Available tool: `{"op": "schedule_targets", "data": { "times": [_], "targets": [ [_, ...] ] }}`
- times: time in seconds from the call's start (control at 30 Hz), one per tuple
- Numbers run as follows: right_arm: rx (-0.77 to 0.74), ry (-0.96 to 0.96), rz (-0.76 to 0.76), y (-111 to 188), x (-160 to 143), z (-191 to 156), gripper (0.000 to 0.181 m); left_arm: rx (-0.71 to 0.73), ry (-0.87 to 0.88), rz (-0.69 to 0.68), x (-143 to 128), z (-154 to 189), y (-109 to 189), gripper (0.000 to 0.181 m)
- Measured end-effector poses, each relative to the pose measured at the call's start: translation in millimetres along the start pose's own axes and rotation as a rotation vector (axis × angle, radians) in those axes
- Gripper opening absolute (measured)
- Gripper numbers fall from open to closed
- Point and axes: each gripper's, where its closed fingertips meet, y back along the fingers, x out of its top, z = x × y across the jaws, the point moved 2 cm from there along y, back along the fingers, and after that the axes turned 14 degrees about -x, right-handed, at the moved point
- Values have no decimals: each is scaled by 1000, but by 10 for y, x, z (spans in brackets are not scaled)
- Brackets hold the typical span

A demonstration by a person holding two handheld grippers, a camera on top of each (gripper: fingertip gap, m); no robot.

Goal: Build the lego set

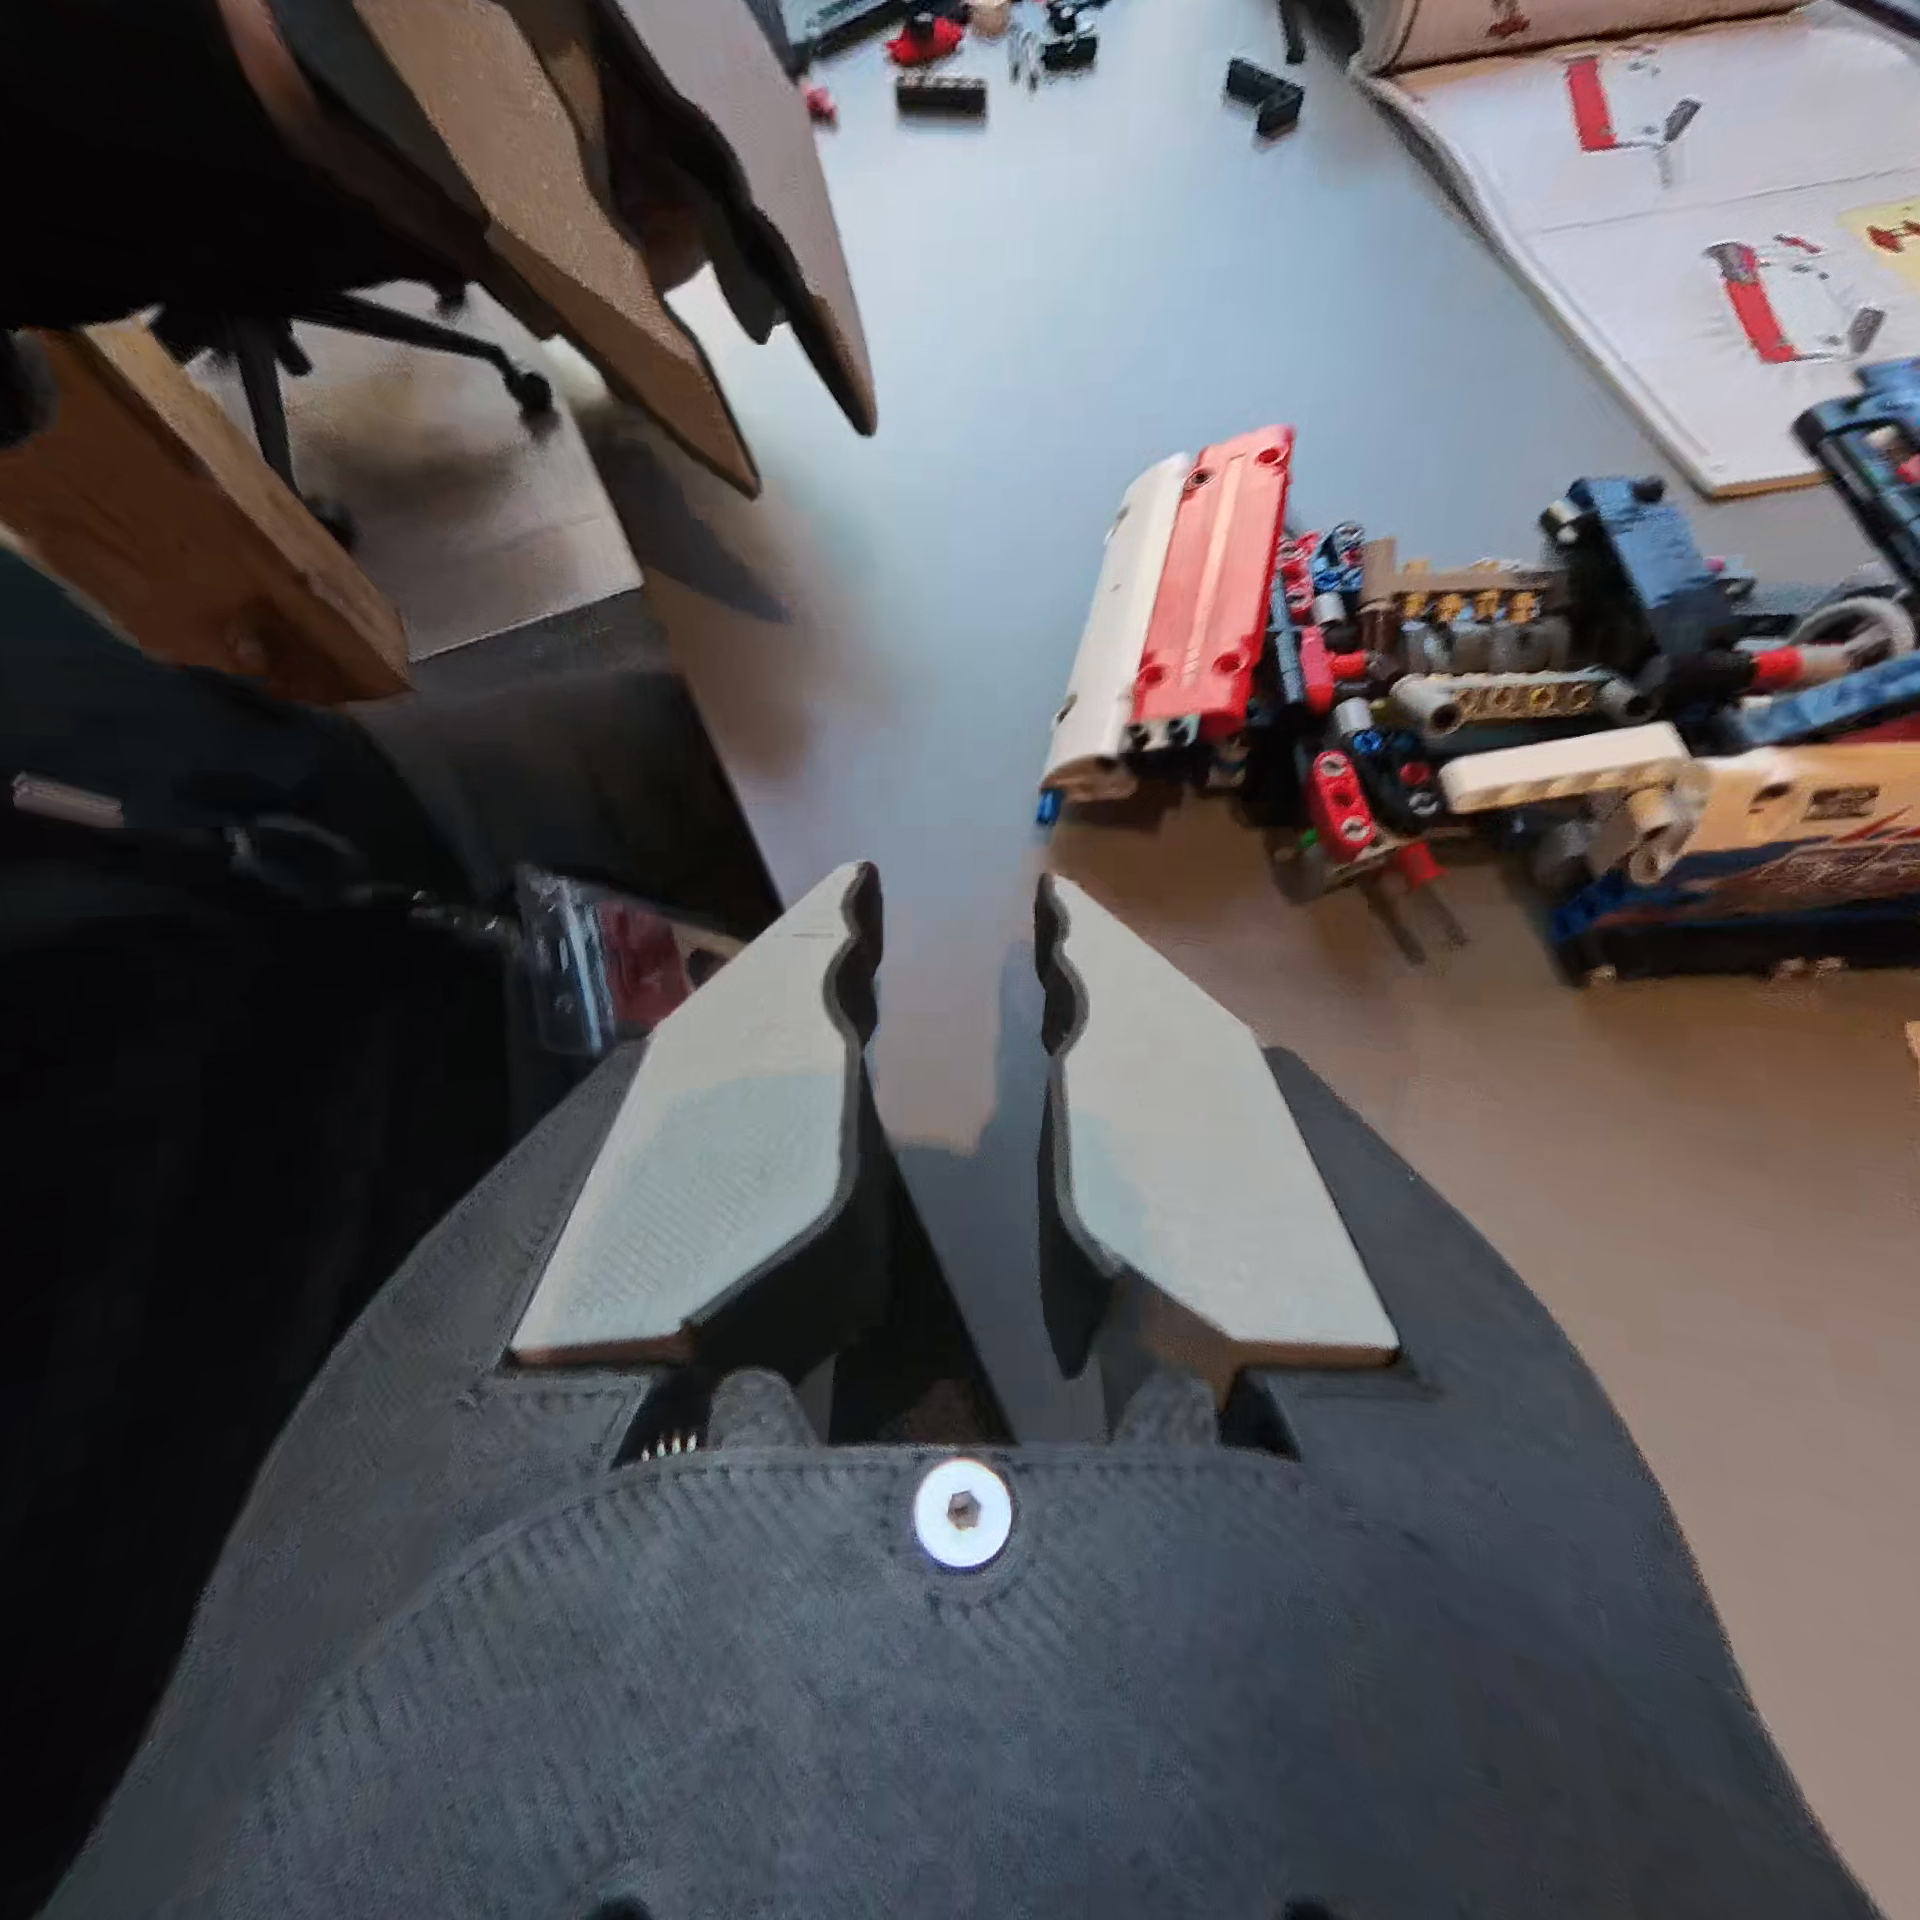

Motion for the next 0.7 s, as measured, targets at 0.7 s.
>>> {"op": "schedule_targets", "data": {
  "times": [0.7],
  "targets": [
    [82,158,-5,-117,-228,-263,4,-157,-93,-73,122,282,-630,17]
  ]
}}
